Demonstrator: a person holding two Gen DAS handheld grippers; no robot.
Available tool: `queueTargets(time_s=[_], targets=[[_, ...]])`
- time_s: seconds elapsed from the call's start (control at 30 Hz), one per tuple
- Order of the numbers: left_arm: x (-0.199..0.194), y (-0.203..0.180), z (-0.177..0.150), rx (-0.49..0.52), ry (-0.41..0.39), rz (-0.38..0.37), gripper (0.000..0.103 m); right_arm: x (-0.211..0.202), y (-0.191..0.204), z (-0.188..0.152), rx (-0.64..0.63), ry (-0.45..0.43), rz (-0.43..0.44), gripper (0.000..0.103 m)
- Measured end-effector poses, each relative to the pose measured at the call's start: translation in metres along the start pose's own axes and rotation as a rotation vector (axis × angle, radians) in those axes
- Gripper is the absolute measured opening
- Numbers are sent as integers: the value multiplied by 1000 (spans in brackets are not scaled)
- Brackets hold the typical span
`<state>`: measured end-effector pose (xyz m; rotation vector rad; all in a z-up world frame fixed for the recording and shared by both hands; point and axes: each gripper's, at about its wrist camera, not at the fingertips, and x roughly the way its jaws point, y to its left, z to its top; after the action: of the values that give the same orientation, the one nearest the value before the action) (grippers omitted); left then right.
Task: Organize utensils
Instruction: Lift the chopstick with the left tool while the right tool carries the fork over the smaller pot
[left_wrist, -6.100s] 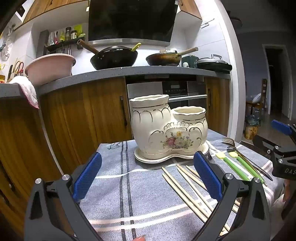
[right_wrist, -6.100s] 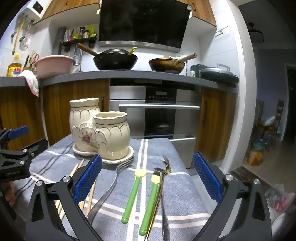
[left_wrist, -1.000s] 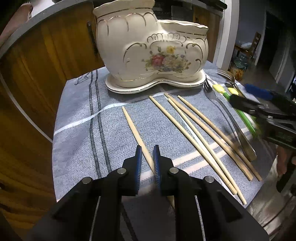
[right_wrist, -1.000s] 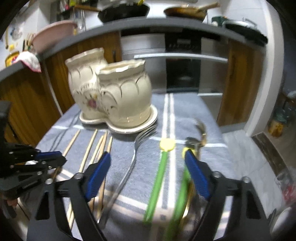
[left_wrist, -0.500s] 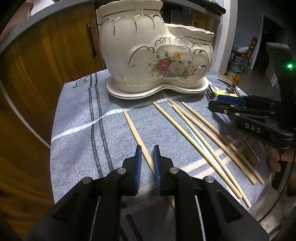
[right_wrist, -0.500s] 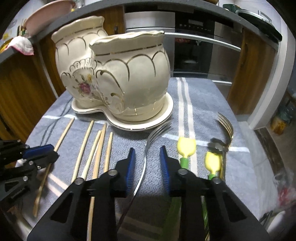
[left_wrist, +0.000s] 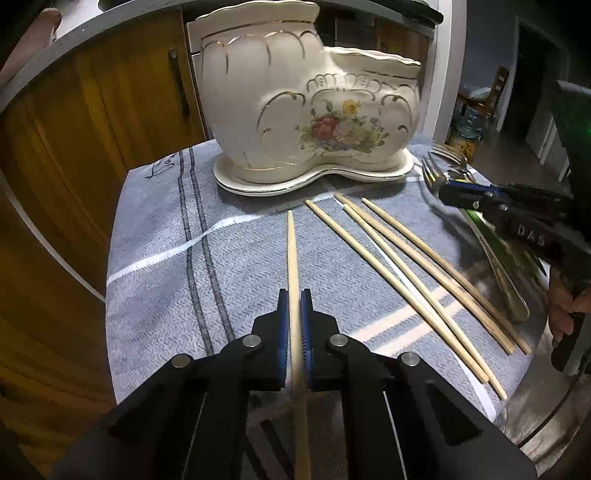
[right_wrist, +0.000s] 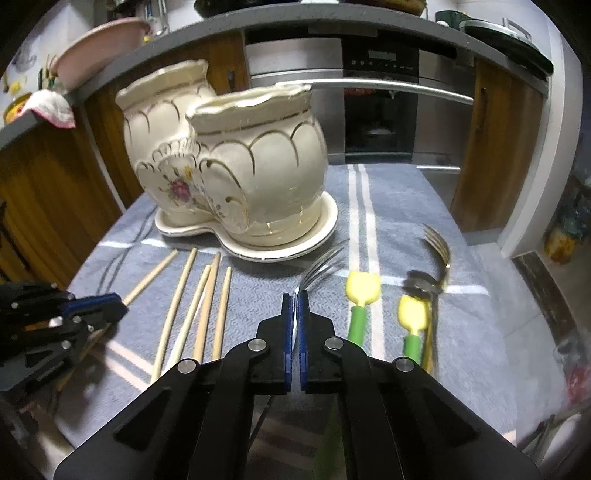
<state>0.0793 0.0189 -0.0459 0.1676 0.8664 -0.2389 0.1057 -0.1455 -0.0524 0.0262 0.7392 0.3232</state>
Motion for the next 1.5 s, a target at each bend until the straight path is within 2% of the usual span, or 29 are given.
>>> queueTargets(time_s=[0.13,0.23,0.5,0.63,0.87,1.0,1.2,1.3,1.5], targets=[[-9,-4,-6,5,-36,-9,6,-19,-4,-1,22,-68,23,3],[-22,-8,-9,7,-97,-25,6,-36,-3,-2,12,-149,33,3],[-60,-4,-7,-23,-296,-76,6,-80,15,-6,-98,-376,-33,3],[-81,3,-3,-45,-430,-107,6,-101,23,-2,-133,-485,-56,3],[-118,16,22,-73,-634,-103,6,-125,33,35,-155,-632,-68,3],[-128,22,43,-76,-709,-116,6,-133,34,60,-148,-677,-38,3],[-126,40,82,-115,-775,-172,6,-131,31,93,-88,-715,17,3],[-121,48,100,-140,-796,-214,6,-126,29,103,-71,-727,27,3],[-111,57,137,-165,-817,-227,6,-107,16,125,-6,-734,52,3]])
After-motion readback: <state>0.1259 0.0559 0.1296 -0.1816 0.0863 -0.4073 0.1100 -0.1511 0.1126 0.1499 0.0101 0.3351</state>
